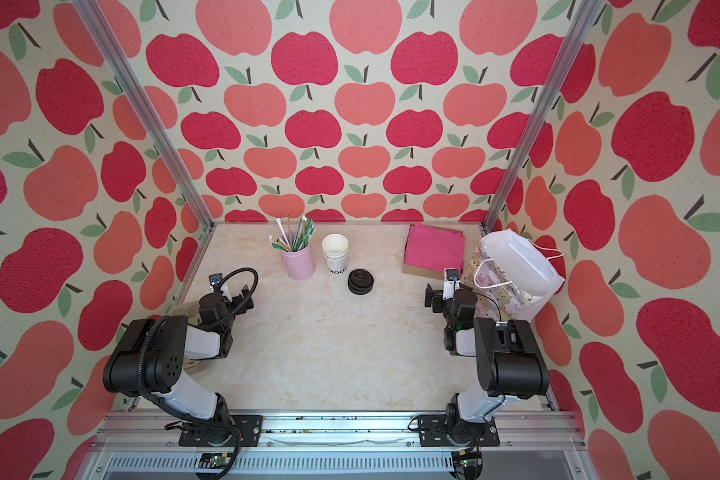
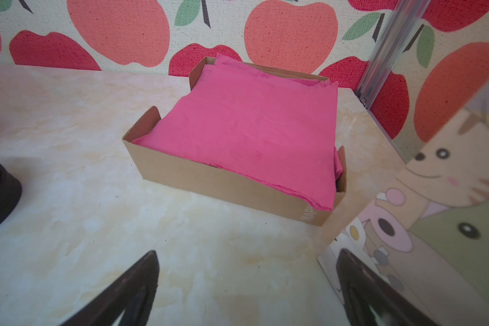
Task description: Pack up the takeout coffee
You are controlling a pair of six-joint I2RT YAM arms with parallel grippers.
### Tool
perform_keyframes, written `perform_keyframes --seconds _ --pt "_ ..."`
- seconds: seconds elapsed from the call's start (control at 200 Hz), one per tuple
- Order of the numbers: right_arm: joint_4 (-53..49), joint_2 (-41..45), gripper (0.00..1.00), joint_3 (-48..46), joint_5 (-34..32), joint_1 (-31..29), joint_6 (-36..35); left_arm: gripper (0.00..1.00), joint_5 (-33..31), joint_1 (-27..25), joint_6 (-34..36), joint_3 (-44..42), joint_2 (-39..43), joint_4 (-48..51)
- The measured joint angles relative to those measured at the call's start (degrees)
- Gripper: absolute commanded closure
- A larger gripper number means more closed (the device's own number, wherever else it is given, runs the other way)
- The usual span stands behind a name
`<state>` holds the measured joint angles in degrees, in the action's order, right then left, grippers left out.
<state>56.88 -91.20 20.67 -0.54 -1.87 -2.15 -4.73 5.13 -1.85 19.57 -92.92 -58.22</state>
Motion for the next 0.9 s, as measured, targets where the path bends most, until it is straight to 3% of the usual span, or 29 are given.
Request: perform_keyframes --seconds 0.26,0.525,0.695,0.9 --pt "-1.8 3.2 0.01 0.0 -4.7 -3.6 -1.7 0.01 -0.2 -0.1 0.0 -0.3 1.4 0.2" --pt "-13.4 19.9 0.01 1.3 -9.7 -8.0 -3.7 0.01 -3.5 -2.5 -0.4 -0.8 17.2 9.5" --pt "-26.0 25.9 0.01 11.7 -8.4 -11.1 -1.7 0.01 -4.1 -5.3 -2.8 0.4 28.7 20.9" --pt "-40.7 22.6 0.01 27.7 -3.6 -21.1 -3.5 0.01 -3.5 -11.7 -4.2 4.5 40.0 33.3"
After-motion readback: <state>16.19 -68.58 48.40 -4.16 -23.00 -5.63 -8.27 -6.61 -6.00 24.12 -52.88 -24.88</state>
